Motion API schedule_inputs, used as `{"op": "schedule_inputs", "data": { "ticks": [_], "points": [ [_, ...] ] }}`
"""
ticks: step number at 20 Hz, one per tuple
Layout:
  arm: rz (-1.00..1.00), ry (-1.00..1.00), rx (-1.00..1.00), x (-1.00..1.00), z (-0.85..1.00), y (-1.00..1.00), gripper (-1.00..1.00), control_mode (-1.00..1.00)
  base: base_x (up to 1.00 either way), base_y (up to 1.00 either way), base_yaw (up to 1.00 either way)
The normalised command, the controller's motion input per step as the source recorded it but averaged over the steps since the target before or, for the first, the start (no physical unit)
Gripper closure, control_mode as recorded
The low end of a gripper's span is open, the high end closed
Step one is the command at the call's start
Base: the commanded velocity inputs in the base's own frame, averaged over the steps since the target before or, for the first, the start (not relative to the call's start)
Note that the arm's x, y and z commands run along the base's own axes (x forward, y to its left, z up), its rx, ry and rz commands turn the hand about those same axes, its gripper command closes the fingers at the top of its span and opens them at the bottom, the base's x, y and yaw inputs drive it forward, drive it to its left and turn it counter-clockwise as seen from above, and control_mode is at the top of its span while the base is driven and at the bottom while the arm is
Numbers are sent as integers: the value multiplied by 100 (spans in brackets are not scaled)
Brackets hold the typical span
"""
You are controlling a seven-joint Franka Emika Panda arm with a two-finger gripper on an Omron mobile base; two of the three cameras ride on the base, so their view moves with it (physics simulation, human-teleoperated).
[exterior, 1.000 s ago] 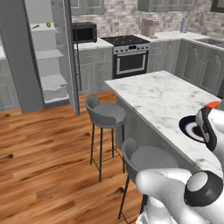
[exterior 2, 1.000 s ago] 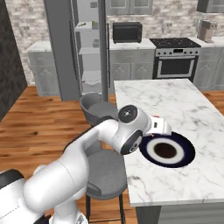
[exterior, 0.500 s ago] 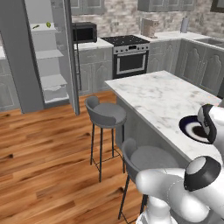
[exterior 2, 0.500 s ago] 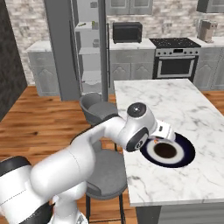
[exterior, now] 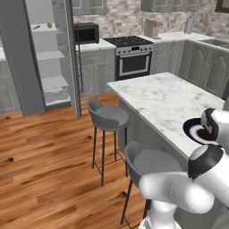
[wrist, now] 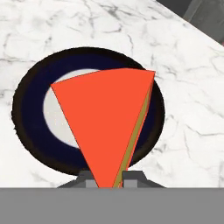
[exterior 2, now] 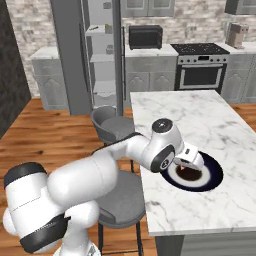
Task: Take the cheese, fish, and broccoli from the fridge and place them on the plate on the dining counter to create an appetizer plate.
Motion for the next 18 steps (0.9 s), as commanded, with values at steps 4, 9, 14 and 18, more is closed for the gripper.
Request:
{"op": "schedule_inputs", "data": {
  "ticks": [4, 9, 14, 18],
  "points": [
    [-10, 0, 1, 9, -40, -28, 100, -100, 0, 0, 0],
    [-8, 0, 2, 18, -40, -35, 100, -100, 0, 0, 0],
    [-7, 3, 3, 26, -35, -24, 100, -100, 0, 0, 0],
    [-4, 9, 5, 35, -28, -10, 100, -100, 0, 0, 0]
  ]
}}
